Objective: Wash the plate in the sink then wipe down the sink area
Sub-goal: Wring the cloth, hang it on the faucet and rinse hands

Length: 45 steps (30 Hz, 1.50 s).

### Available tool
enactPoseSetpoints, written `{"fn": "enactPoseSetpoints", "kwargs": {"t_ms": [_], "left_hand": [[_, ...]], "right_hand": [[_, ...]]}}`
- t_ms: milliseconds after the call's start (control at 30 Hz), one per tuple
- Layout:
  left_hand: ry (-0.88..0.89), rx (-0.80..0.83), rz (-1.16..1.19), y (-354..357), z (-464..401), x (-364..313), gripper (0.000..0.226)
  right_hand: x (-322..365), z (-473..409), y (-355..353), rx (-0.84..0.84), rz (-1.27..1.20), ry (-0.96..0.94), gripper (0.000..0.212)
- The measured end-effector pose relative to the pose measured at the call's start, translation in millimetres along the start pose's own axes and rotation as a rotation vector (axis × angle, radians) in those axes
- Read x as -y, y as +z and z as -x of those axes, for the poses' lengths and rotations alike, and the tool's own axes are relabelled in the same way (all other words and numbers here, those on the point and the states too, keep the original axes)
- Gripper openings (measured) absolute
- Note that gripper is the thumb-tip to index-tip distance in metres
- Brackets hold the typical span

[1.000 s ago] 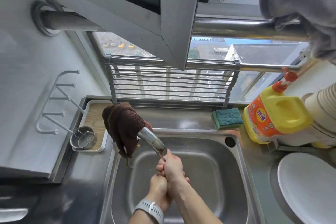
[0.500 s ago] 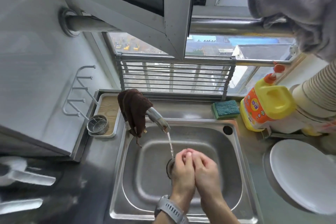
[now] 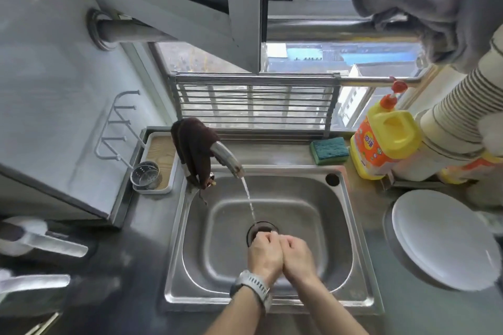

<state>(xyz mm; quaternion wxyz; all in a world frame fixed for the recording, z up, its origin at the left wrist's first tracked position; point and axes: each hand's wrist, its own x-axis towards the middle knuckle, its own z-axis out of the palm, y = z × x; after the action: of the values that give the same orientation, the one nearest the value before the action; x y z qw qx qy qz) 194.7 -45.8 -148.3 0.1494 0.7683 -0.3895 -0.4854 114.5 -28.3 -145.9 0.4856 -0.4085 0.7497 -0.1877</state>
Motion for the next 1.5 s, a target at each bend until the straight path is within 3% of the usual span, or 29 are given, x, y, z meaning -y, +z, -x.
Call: {"fn": "enactPoseSetpoints", "kwargs": {"t_ms": [133,200,333,400,500,600,733,933,1033,1200,1300,1500], "left_hand": [[0.198,-0.145,0.350,-18,31,-22,0.019],[0.260,-0.165,0.396,-20,27,-22,0.022],[0.028,0.000,0.029,0,-10,22,0.033],[0.042,-0.035,0.079,-6,-9,23,0.020],[0.132,-0.079,0.119,-15,-3,25,0.019],[-0.007,-0.039,-0.060,-26,-12,48,0.026],[-0.089,-0.216,0.037,-56,-31,73,0.020],[-0.045,-0.229,0.006,-92,-30,90,0.007],[0.003,-0.223,-0.015,-103,-28,92,0.005],[0.012,-0.183,-0.035,-107,-36,89,0.004],[-0.023,-0.173,-0.017,-108,-41,89,0.004],[-0.030,-0.161,0.013,-108,-50,89,0.010]], "right_hand": [[37,25,-14,-0.175,-0.254,-0.276,0.027],[38,18,-14,-0.187,-0.257,-0.326,0.026],[4,-10,12,-0.008,0.174,0.007,0.021],[3,-8,17,-0.047,0.100,-0.085,0.023],[3,-5,23,-0.120,-0.057,-0.146,0.023],[-12,-15,43,0.015,0.197,0.109,0.024],[30,-23,88,0.023,-0.127,0.033,0.022],[111,-64,148,0.028,-0.720,0.144,0.027],[129,-84,161,-0.029,-0.771,0.128,0.039],[130,-98,169,-0.161,-0.728,0.158,0.032],[129,-102,173,-0.139,-0.828,0.195,0.041],[122,-106,171,-0.103,-0.923,0.182,0.037]]}}
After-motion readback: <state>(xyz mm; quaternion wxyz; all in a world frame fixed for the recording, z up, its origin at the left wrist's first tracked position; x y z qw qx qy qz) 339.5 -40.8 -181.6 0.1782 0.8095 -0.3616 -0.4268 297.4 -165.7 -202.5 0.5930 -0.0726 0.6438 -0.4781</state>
